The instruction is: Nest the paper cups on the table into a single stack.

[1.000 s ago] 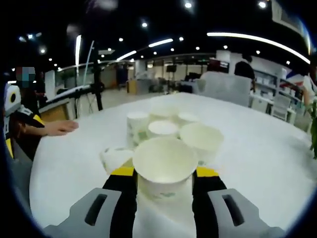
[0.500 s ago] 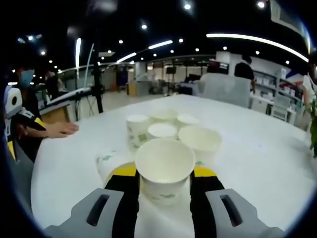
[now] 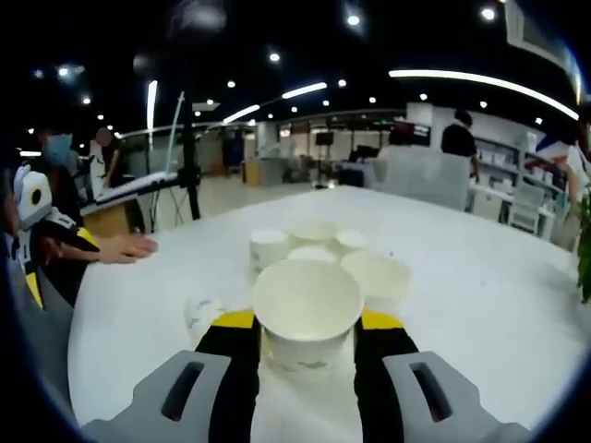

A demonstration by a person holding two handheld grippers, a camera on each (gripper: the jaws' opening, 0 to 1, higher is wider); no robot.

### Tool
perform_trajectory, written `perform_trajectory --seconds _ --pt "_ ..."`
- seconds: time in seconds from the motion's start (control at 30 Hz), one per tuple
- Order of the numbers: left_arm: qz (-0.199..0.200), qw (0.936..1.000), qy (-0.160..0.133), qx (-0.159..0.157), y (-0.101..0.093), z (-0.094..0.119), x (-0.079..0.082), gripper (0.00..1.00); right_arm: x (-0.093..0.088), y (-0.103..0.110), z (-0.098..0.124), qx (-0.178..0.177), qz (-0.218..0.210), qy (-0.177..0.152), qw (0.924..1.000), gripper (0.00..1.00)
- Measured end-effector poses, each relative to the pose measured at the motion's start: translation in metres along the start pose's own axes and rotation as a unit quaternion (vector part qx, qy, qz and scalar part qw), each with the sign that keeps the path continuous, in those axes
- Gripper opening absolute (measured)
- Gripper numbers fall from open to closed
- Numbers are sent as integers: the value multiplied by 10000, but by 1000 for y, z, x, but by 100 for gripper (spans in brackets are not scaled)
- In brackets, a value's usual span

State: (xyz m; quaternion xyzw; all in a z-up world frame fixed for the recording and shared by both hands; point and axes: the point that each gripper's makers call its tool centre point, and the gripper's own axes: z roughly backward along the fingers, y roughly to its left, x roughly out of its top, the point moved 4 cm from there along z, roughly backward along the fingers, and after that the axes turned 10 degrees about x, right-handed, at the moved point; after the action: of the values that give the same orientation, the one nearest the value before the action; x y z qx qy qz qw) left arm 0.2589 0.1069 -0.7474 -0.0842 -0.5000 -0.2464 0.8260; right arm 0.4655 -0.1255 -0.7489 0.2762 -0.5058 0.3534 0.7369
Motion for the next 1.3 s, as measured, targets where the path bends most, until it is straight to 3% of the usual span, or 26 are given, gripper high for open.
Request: perform_trajectory --seconds 0.83,1.3 --pt "-279 9996 -2 42 1 -3 -4 88 39 10 24 152 243 -259 9993 36" --pt "-307 9995 -1 47 0 -2 -4 88 45 26 35 306 269 -332 9986 36"
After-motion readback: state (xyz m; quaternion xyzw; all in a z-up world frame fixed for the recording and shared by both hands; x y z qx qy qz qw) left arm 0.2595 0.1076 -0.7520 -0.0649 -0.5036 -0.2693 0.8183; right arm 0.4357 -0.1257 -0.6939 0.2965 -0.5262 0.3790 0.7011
